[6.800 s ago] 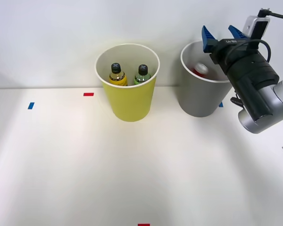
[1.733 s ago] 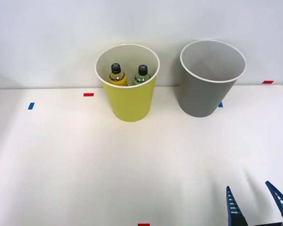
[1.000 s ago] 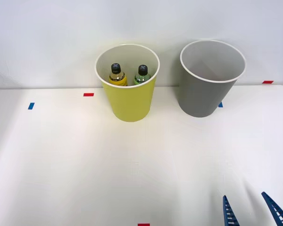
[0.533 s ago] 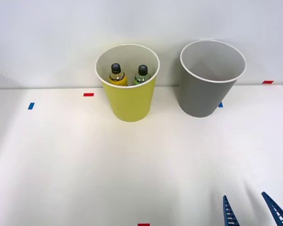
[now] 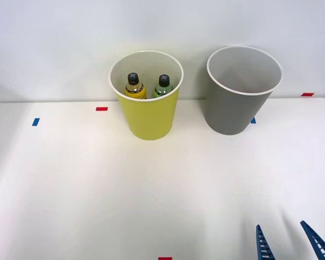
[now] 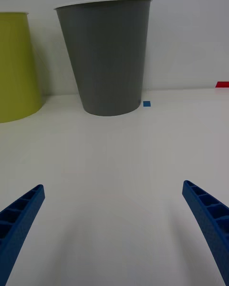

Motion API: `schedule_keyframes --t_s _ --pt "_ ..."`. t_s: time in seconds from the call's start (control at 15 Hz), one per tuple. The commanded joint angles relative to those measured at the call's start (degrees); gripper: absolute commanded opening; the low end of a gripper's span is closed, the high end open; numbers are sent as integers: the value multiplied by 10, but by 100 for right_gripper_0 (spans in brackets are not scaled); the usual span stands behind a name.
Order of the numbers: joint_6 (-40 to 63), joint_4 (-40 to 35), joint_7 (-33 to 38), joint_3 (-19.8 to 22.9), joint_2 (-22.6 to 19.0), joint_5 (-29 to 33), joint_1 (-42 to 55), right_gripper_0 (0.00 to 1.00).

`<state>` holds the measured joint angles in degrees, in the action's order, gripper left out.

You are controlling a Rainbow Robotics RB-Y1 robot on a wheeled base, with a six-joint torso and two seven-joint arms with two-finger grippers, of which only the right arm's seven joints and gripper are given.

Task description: Put cans in the gray bin, plastic bottles in the light green bin

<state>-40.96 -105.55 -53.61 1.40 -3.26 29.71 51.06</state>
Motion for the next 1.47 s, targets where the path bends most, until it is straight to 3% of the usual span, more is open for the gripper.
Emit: schedule_keyframes --t_s 0.07,1.47 --pt "0 0 0 0 0 0 0 100" --pt "0 0 0 0 0 0 0 100"
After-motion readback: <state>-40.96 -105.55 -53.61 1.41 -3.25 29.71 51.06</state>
